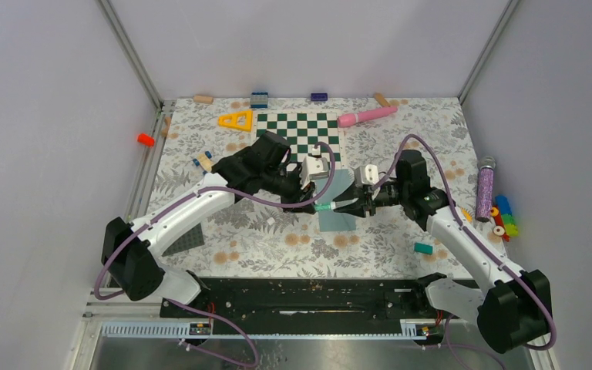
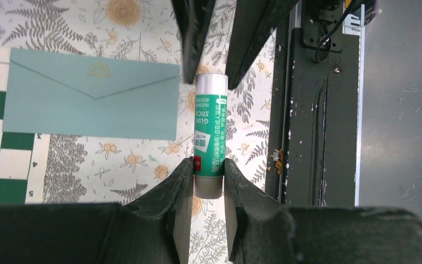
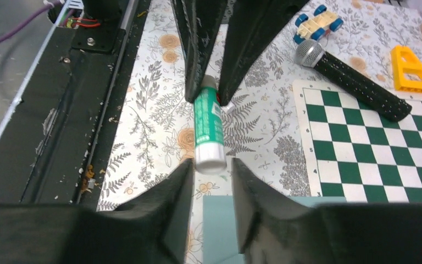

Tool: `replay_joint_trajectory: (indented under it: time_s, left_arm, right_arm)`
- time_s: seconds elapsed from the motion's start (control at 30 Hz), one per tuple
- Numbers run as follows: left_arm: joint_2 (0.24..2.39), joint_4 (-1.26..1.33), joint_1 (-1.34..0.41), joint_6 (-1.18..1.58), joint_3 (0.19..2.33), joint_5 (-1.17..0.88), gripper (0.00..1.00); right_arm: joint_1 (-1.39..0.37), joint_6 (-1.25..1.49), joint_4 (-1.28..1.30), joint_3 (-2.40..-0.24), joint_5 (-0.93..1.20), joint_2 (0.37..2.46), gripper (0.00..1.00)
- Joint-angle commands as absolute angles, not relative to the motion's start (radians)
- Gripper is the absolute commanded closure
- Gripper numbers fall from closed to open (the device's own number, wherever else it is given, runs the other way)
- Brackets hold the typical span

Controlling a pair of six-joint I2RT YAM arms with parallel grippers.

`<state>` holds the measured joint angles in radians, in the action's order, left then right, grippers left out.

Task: Place the letter into the envelope and seal it
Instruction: Screw the solid glue.

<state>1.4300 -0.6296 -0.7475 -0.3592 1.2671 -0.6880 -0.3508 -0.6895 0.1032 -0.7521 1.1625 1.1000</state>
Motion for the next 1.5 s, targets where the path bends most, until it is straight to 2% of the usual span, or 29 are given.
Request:
replay_joint_trajectory:
  time_s: [0.0, 0.1, 0.13, 0.23, 0.33, 0.4, 0.57, 0.73, 0.9, 1.47]
  left_arm:
    - [1.422, -0.678, -0.733, -0.37, 1.298, -0.681, 1.0]
    - [1.421, -0.678, -0.732, -0.37, 1.298, -0.68, 1.0]
    - [1.42, -0.679, -0.732, -0.37, 1.298, -0.678, 1.0]
    - [1.416, -0.678, -0.733, -0.37, 1.296, -0.674, 1.0]
    - [1.409, -0.678, -0.732, -0.37, 1.295, -0.668, 1.0]
    - [1.406, -0.677, -0.733, -0.369, 1.296, -0.663, 1.0]
    - [1.397, -0.672, -0.732, -0.368, 1.292, -0.654, 1.0]
    - [1.387, -0.665, -0.732, -0.368, 1.286, -0.64, 1.0]
    - [1.392, -0.66, -0.732, -0.368, 1.282, -0.635, 1.0]
    - [1.394, -0.652, -0.733, -0.368, 1.279, -0.624, 1.0]
  right_arm:
    - [-0.348, -0.849, 0.122, -0.777, 1.128, 1.082, 0.53]
    - [-0.349, -0.751, 0.115, -0.8, 1.1, 1.078, 0.32]
    - [-0.348, -0.664, 0.101, -0.81, 1.079, 1.079, 0.28]
    - [-0.342, -0.333, 0.1, -0.849, 1.032, 1.1, 0.23]
    - [-0.318, -0.061, 0.123, -0.884, 1.101, 1.153, 0.21]
    - [-0.313, 0.138, 0.122, -0.899, 1.141, 1.205, 0.22]
    - [-0.304, 0.478, 0.121, -0.92, 1.233, 1.363, 0.34]
    - [-0.302, 0.538, 0.08, -0.888, 1.21, 1.389, 0.35]
    - [-0.302, 0.673, -0.083, -0.827, 1.24, 1.41, 0.42]
    - [-0.312, 0.769, -0.191, -0.794, 1.257, 1.421, 0.59]
